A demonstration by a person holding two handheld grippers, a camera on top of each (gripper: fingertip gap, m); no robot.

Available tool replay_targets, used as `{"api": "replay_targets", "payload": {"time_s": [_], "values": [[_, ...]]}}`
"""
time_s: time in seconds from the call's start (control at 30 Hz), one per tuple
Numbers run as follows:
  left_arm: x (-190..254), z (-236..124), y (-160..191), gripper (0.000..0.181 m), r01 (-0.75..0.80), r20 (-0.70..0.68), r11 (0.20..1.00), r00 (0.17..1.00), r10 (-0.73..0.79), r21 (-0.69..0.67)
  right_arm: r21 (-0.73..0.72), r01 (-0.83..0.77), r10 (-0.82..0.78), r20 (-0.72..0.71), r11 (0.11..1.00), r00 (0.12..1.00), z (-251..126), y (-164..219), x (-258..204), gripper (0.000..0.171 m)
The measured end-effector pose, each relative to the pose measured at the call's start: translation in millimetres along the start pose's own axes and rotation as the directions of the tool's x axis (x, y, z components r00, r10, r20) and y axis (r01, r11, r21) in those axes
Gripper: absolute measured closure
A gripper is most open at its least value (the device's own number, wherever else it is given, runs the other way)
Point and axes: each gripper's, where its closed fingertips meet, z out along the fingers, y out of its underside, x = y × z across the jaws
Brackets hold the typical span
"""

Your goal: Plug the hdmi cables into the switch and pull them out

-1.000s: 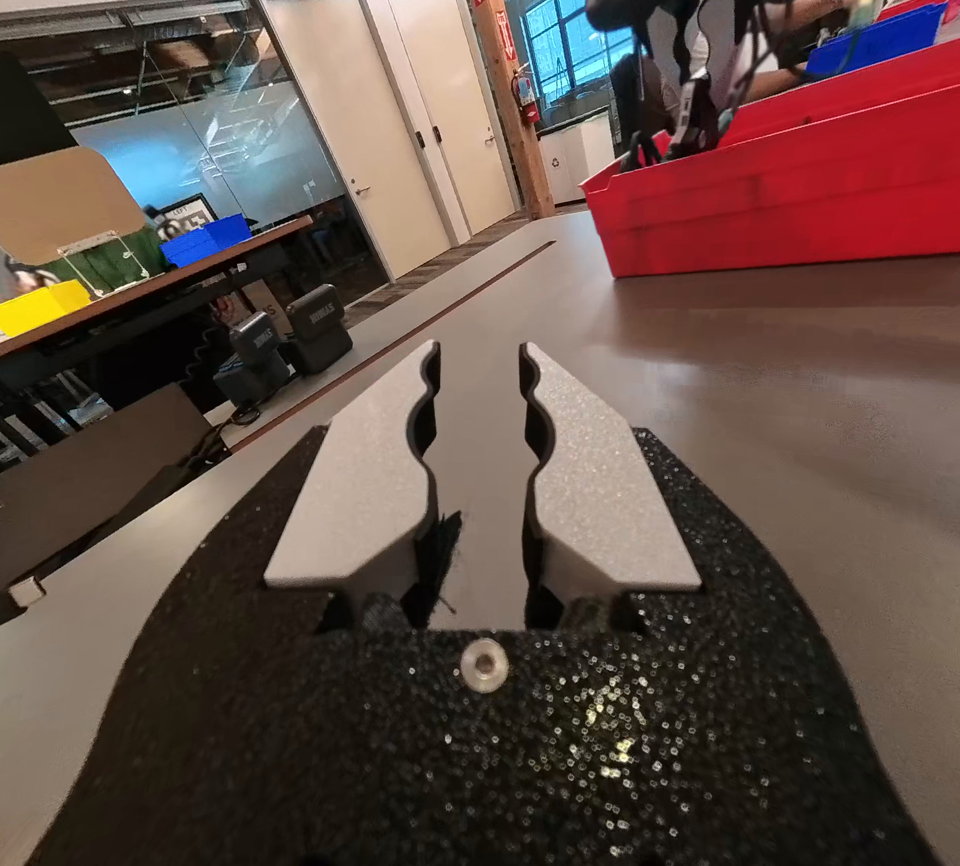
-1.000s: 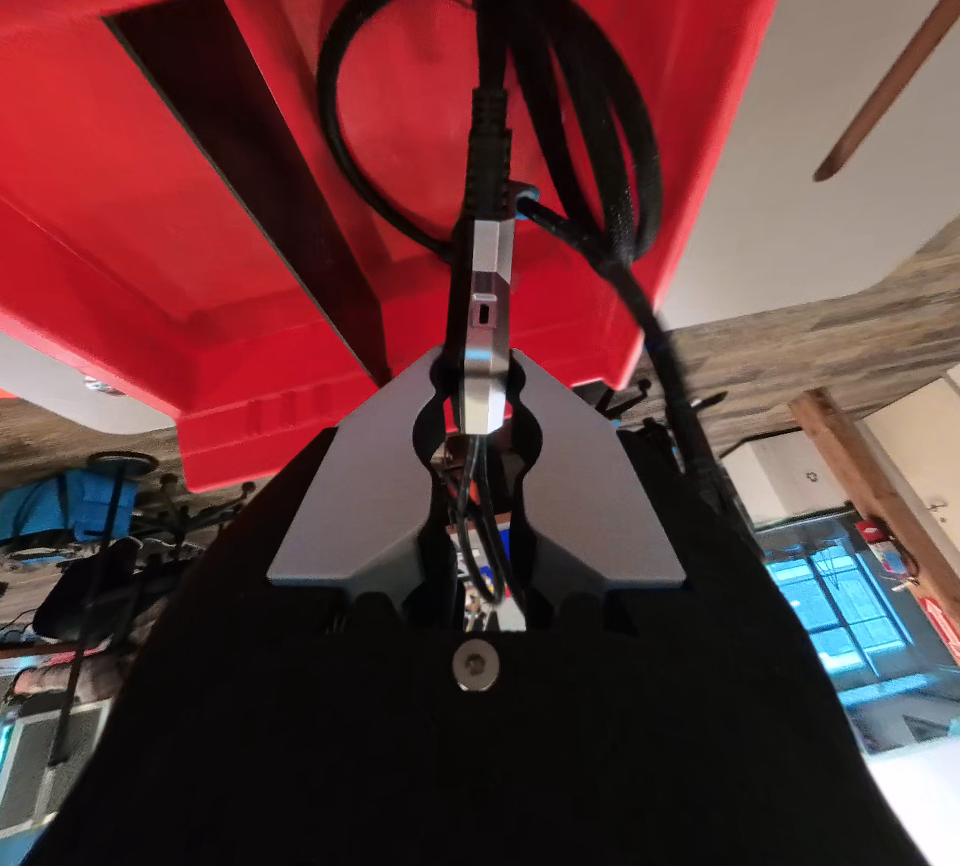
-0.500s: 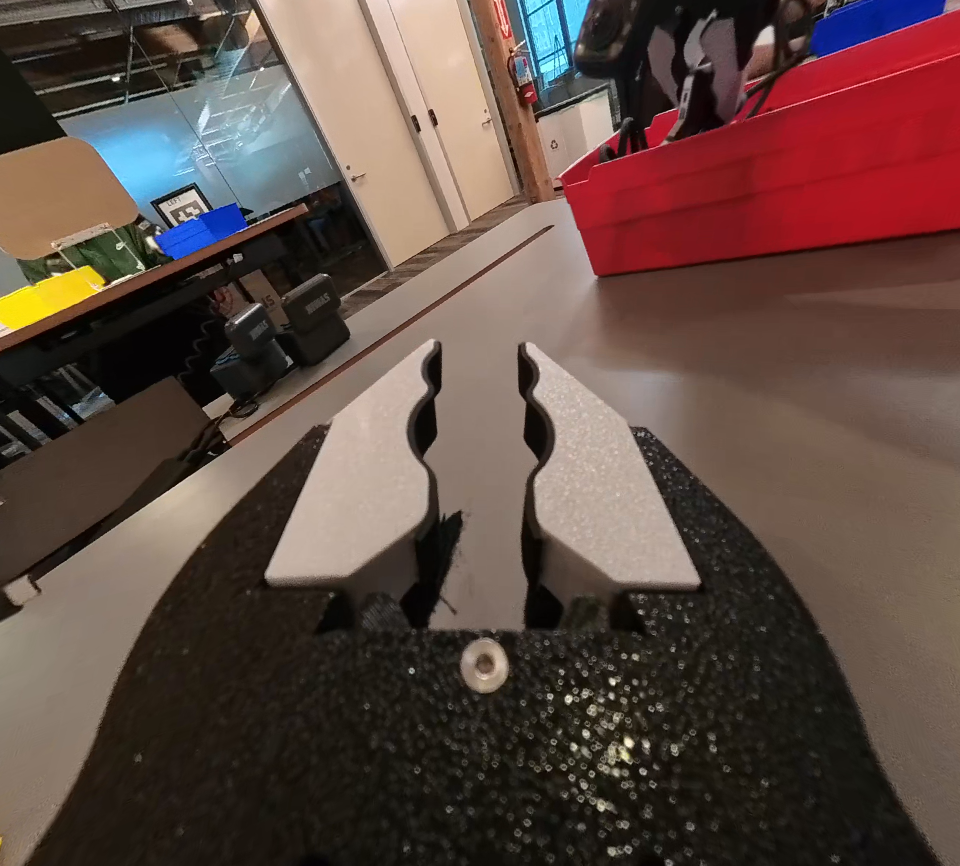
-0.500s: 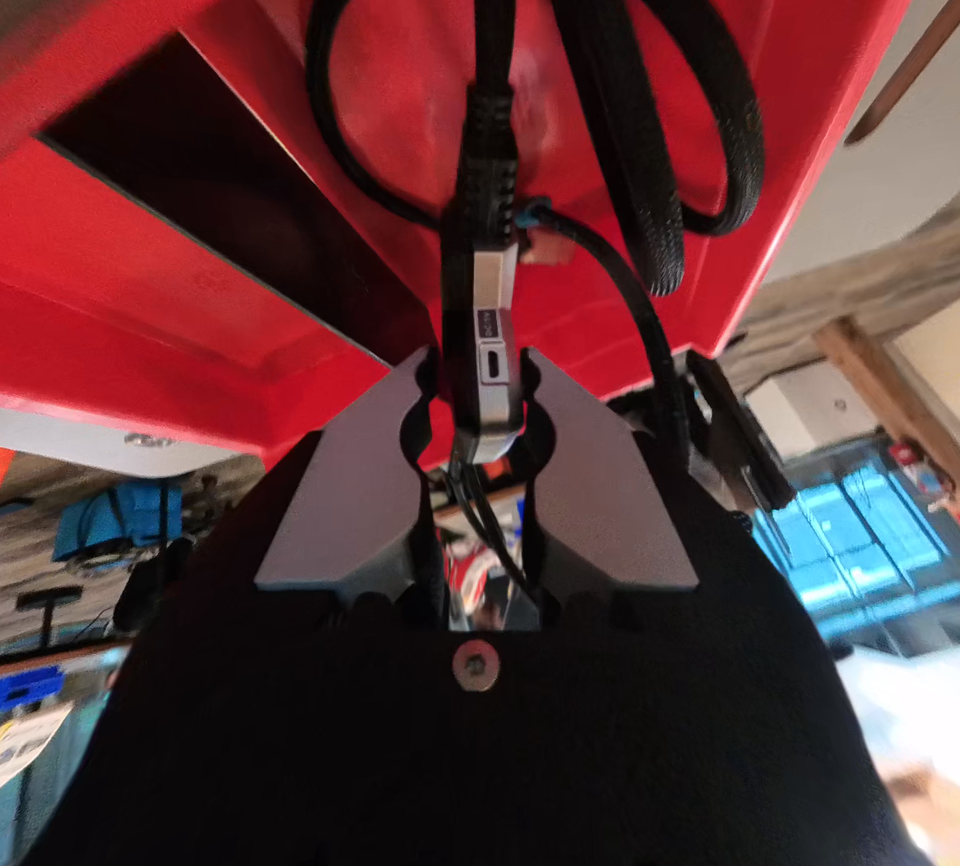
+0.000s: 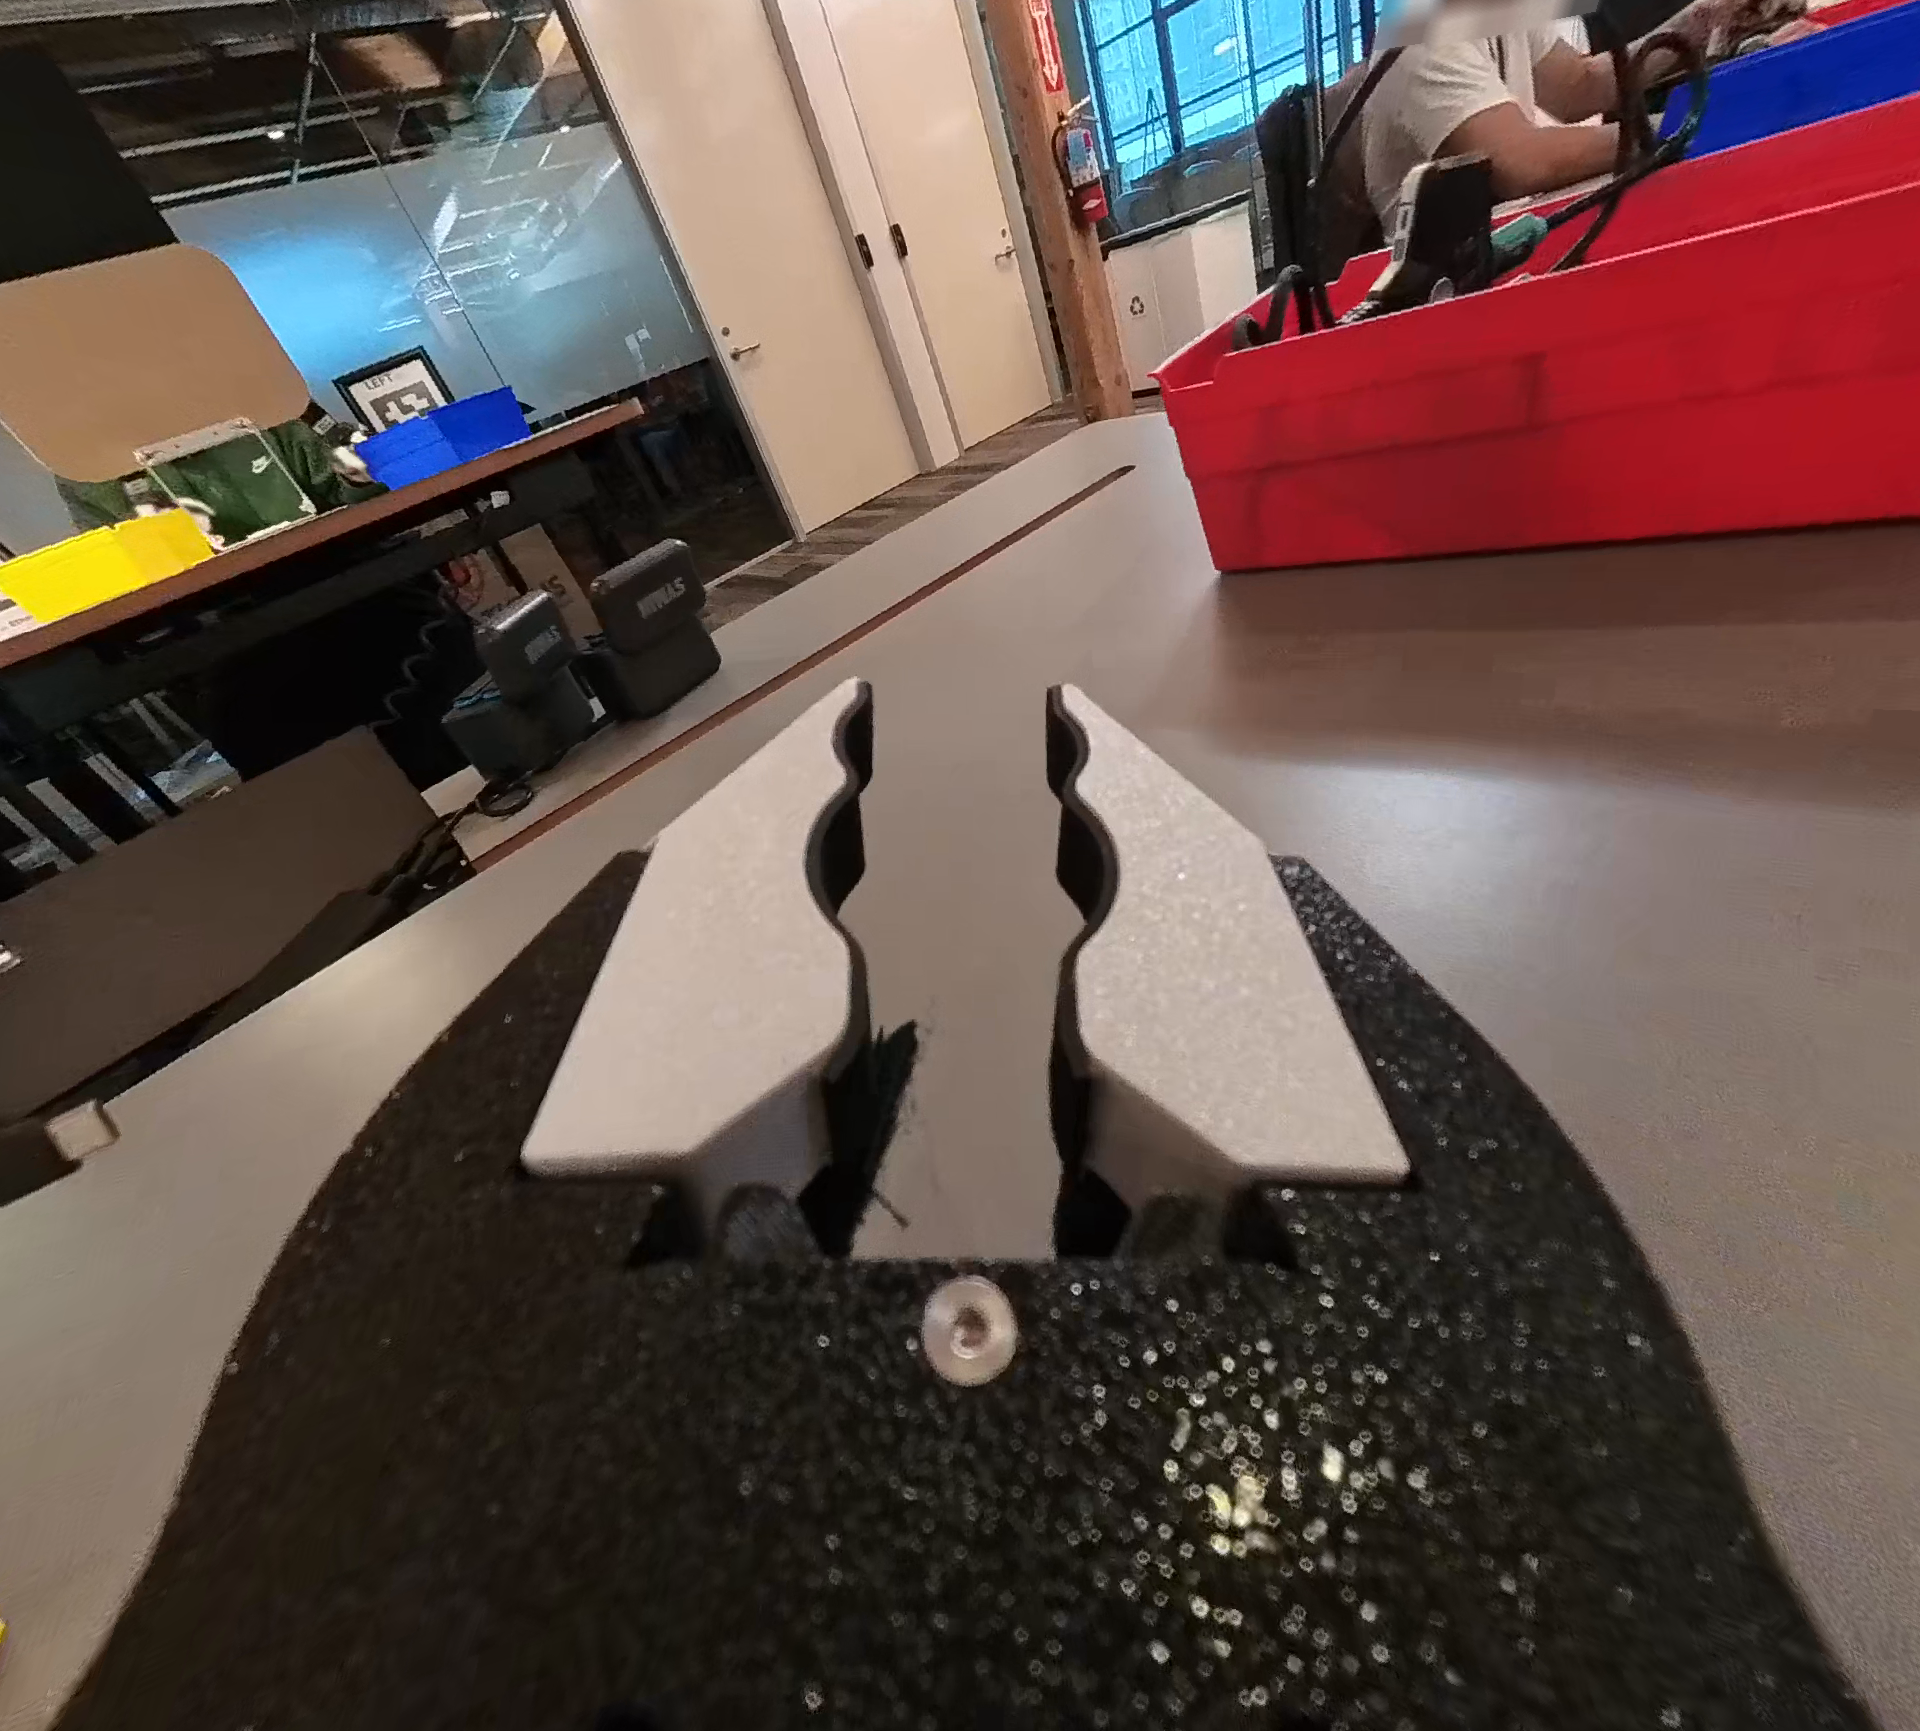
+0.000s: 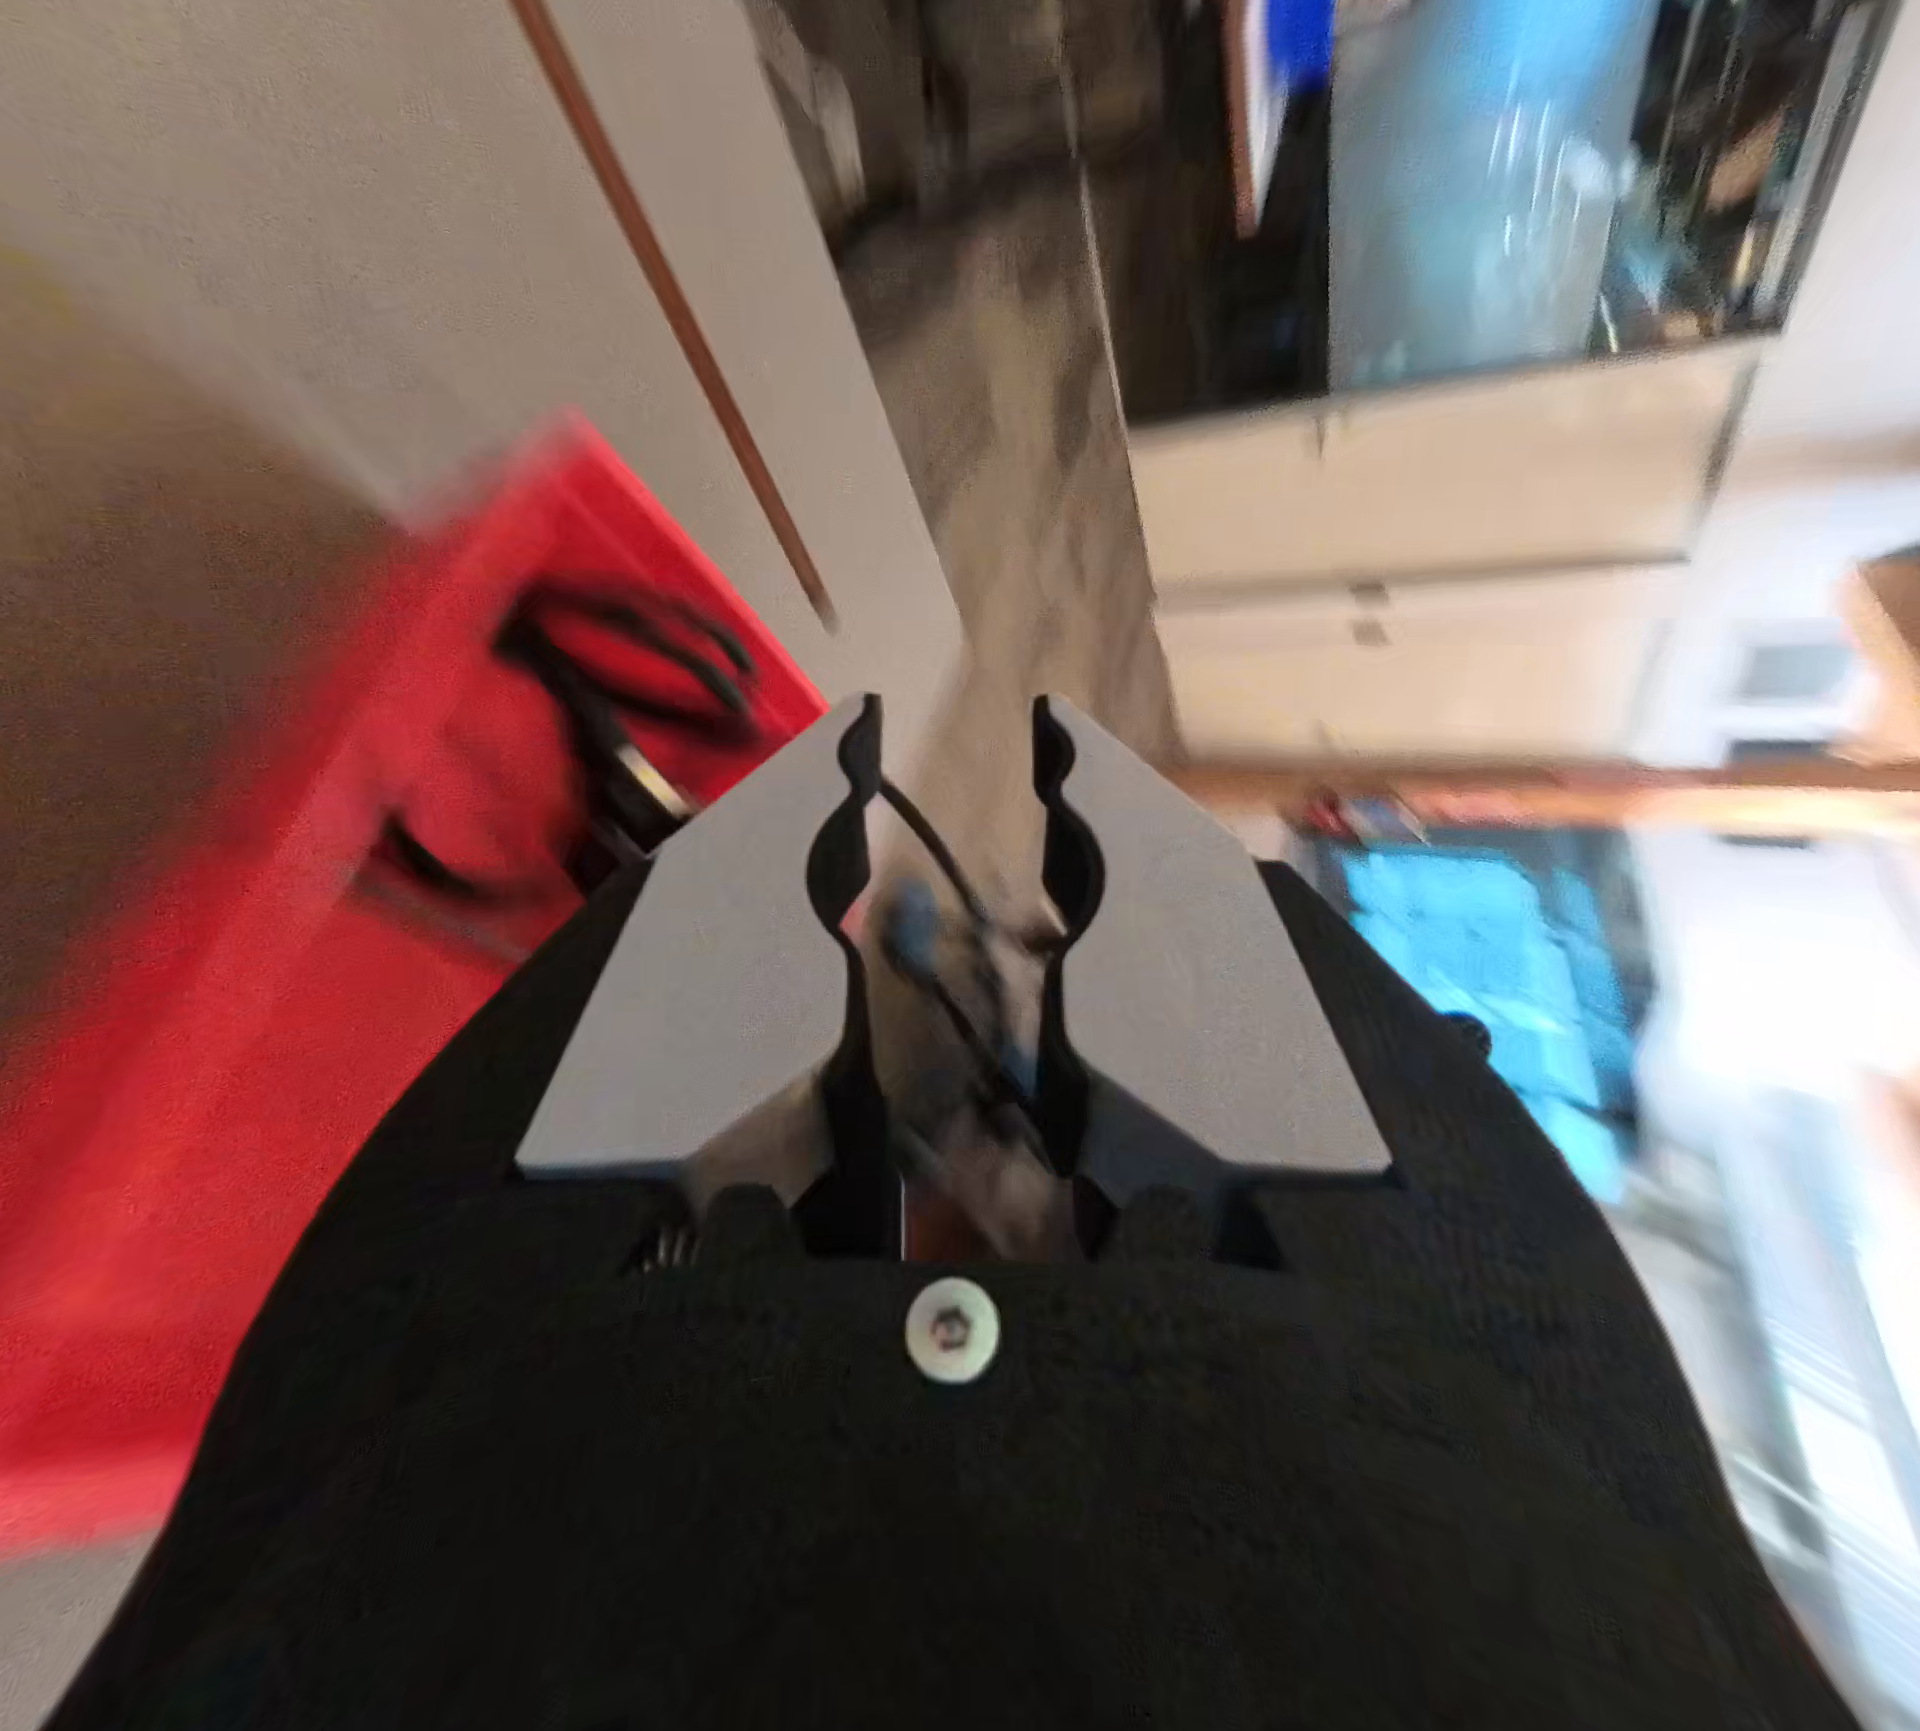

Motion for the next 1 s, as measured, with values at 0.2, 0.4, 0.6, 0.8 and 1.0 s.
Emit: {"api": "replay_targets", "payload": {"time_s": [0.2, 0.4, 0.6, 0.8, 1.0], "values": [[-18.0, -5.5, 0.6, 0.15, 0.001, 0.088, 1.0, 0.996, -0.001, -0.006, 0.595, -0.578, 0.553, 0.251, 0.559, 0.794, -30.8, -127.0, -125.0, 0.154], [-24.8, -6.3, 5.8, 0.148, 0.071, 0.097, 0.997, 0.993, -0.07, -0.013, 0.616, -0.607, 0.678, 0.156, 0.502, 0.718, -8.3, -128.9, -170.1, 0.154], [-12.7, -4.0, 4.4, 0.154, 0.019, 0.052, 1.0, 0.998, -0.019, -0.003, 0.621, -0.65, 0.668, 0.26, 0.437, 0.697, -7.2, -133.0, -182.8, 0.162], [-5.3, -3.5, 5.9, 0.16, -0.033, 0.032, 0.999, 0.999, 0.033, -0.02, 0.642, -0.636, 0.629, 0.294, 0.427, 0.72, -13.3, -145.3, -188.4, 0.162], [-0.9, -7.6, 4.9, 0.166, -0.051, 0.022, 0.998, 0.998, 0.052, -0.021, 0.656, -0.601, 0.587, 0.284, 0.458, 0.758, -16.5, -151.5, -195.6, 0.162]]}}
